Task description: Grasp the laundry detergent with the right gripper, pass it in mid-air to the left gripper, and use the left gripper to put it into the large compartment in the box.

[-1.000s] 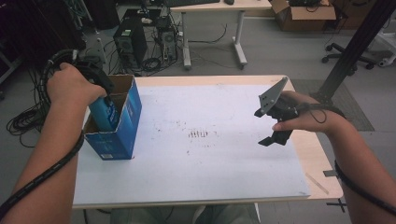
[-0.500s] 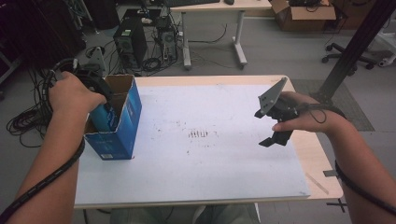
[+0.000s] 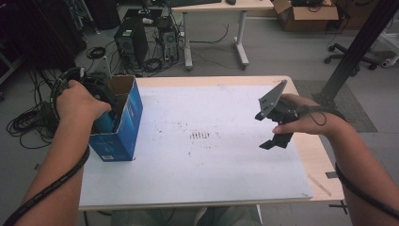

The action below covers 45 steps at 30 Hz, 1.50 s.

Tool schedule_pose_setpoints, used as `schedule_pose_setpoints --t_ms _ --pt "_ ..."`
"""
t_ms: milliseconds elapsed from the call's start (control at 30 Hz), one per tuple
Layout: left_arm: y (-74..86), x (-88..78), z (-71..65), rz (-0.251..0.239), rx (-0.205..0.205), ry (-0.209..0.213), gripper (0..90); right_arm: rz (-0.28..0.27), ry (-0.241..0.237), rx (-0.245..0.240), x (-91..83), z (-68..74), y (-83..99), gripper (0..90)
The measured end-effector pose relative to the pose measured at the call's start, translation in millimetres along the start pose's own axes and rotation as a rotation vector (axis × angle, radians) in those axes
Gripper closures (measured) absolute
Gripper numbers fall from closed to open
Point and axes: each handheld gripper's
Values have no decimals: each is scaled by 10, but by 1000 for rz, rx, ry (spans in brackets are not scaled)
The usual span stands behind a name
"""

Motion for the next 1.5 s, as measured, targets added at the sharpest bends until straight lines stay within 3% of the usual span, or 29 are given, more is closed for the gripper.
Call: schedule_pose_setpoints --t_ms 1033,1500 --pt "1 326 -28 33 20 -13 379 -5 -17 5 93 -7 42 29" --pt "9 343 -2 34 36 -5 374 -3 -16 10 95 -8 49 28"
Point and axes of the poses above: each handheld gripper's, and its own axes: x roughly forward along the jaws, y roughly out of its underside, z roughly to its left, and after that the axes turned 4 degrees about -z, right-handed
